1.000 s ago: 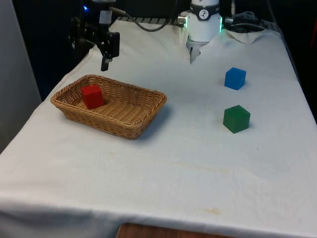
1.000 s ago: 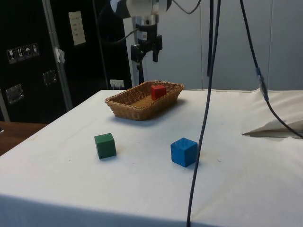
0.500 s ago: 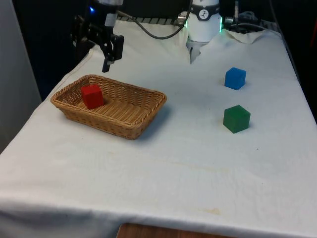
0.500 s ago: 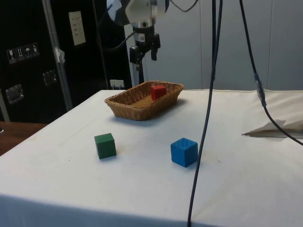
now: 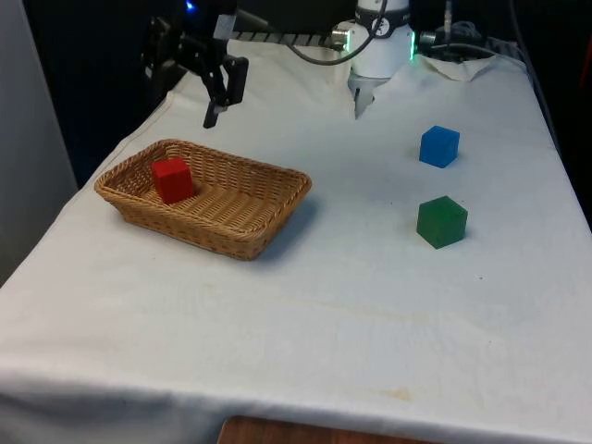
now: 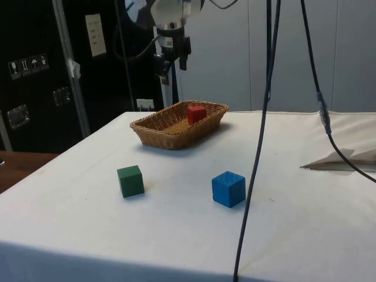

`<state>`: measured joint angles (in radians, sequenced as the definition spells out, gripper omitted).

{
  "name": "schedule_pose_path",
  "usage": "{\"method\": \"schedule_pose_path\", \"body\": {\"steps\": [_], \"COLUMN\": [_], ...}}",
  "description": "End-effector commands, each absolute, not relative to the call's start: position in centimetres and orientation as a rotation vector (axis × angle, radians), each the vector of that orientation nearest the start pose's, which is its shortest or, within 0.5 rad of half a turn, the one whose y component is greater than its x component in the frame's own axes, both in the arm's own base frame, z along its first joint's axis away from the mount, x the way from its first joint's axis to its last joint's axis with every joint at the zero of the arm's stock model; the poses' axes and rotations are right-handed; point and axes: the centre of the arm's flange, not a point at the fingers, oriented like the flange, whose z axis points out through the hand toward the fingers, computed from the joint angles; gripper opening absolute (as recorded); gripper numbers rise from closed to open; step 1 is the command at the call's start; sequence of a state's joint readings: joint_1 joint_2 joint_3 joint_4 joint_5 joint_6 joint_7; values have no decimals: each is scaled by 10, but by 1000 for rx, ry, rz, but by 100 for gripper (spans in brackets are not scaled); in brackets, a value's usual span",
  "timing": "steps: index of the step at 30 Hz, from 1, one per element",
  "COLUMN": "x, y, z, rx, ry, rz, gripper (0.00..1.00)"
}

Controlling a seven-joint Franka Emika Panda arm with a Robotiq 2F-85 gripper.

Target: Pick up exactly two blocks and place them into the basket.

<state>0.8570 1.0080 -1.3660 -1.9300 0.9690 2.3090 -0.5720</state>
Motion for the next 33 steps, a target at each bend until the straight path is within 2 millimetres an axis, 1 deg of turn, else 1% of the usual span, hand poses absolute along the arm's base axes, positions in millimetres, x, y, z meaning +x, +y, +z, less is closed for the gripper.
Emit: {"method": "schedule_pose_path", "body": {"steps": [1, 4, 5, 8, 12, 13, 14, 15, 20, 21, 22, 29, 30, 33], "x": [595, 598, 600, 600, 602, 603, 603, 603, 605, 606, 606, 609, 610, 611], "y": [-192, -184, -186, -178, -172, -176, -170, -168, -163, -166, -161, -152, -155, -149], "z": [327, 333, 330, 336, 336, 334, 336, 336, 335, 335, 335, 335, 334, 335], "rx": [-3421, -3426, -3423, -3428, -3431, -3433, -3434, -3435, -3440, -3444, -3442, -3448, -3454, -3450], "ry": [486, 449, 457, 411, 370, 390, 348, 334, 279, 297, 254, 166, 183, 134], "rz": [-371, -384, -388, -395, -399, -396, -401, -400, -399, -393, -400, -395, -385, -393], "gripper": [100, 100, 100, 100, 100, 100, 100, 100, 100, 100, 100, 100, 100, 100]}}
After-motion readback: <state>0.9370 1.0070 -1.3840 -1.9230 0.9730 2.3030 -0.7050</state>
